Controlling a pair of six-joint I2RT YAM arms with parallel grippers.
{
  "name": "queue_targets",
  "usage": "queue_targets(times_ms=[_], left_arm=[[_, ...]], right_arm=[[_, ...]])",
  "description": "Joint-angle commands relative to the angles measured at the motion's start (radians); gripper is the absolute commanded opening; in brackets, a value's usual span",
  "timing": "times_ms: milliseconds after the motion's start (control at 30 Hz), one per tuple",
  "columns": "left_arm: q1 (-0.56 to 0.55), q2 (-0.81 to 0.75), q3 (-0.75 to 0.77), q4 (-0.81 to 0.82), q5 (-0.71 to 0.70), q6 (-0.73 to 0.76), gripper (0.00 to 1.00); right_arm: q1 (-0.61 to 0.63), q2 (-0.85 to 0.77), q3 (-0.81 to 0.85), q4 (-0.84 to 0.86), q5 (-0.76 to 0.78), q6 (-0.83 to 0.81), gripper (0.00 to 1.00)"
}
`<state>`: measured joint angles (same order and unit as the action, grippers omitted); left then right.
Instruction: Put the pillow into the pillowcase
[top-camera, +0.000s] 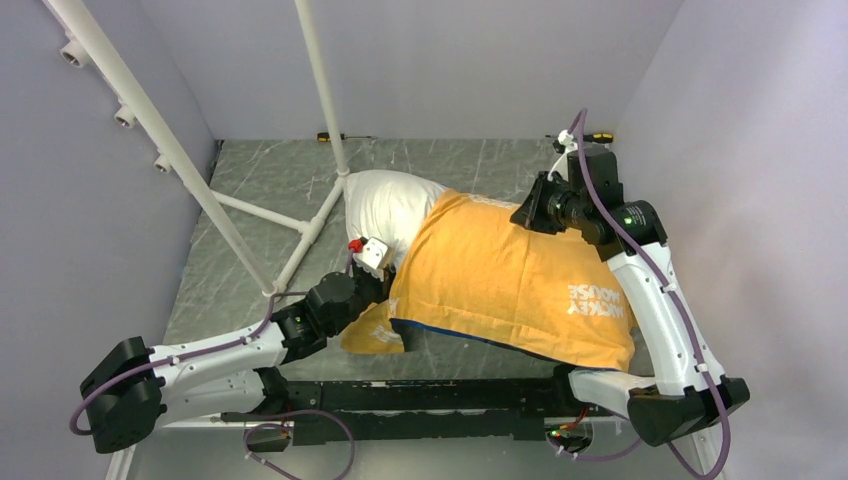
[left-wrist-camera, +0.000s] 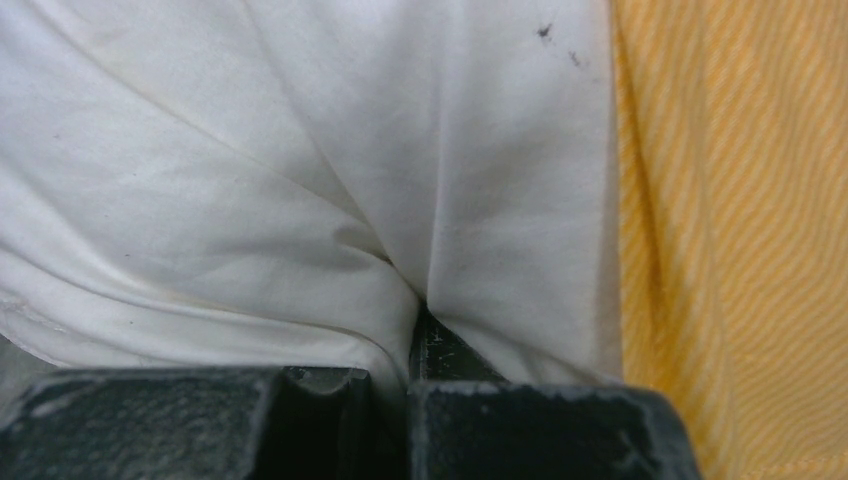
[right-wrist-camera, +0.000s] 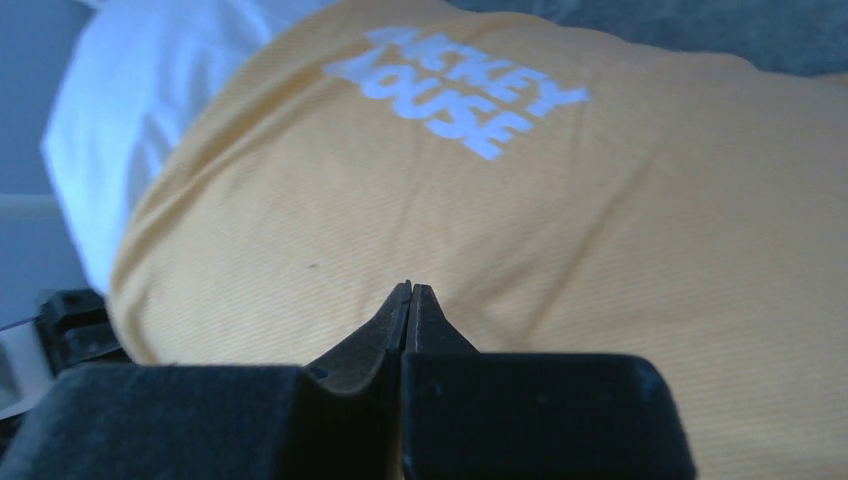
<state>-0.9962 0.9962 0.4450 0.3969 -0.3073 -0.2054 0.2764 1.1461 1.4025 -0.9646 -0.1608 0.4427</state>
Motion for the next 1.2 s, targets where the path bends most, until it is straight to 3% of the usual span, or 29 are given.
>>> queue_targets(times_ms=[0,200,333,433,533,633,733,967,1167], left_arm=[[-0.018,0.001,-0.018,-0.034,0.075,-0.022,0.0],[-0.018,-0.012,-0.025,-0.032,0.058,-0.035,0.0],[-0.018,-0.011,-0.019,-0.051,0.028,-0.055,0.0],[-0.018,-0.001,0.01,-0.108,-0.021,-0.114,0.0],[-0.015,0.021,0.076,-0.185,-0.052,-0.2,0.0],[0.012,0.066,0.187,-0.32,-0.051,-0.316,0.0],[0.074,0.118,0.315,-0.459,0.04,-0.411,0.0],[0.272,0.253,0.539,-0.616,0.291,-0.561,0.0],[0.417,0.385,0.725,-0.725,0.48,-0.631,0.0]], right_arm=[[0.001,-0.011,0.036,0.112,-0.137,0.031,0.0],[0.001,-0.008,0.063,0.065,-0.097,0.003,0.0],[0.001,-0.015,0.105,-0.068,-0.058,-0.093,0.55],[0.001,-0.035,0.098,-0.124,-0.173,-0.181,0.76],[0.009,-0.04,0.078,-0.181,-0.277,-0.248,0.81],[0.017,-0.059,0.054,-0.203,-0.27,-0.248,0.82],[0.018,-0.073,0.074,-0.201,-0.321,-0.233,0.84],[0.029,-0.055,0.052,-0.134,-0.757,-0.255,0.86],[0.033,-0.062,0.003,-0.206,-0.594,-0.198,0.91]])
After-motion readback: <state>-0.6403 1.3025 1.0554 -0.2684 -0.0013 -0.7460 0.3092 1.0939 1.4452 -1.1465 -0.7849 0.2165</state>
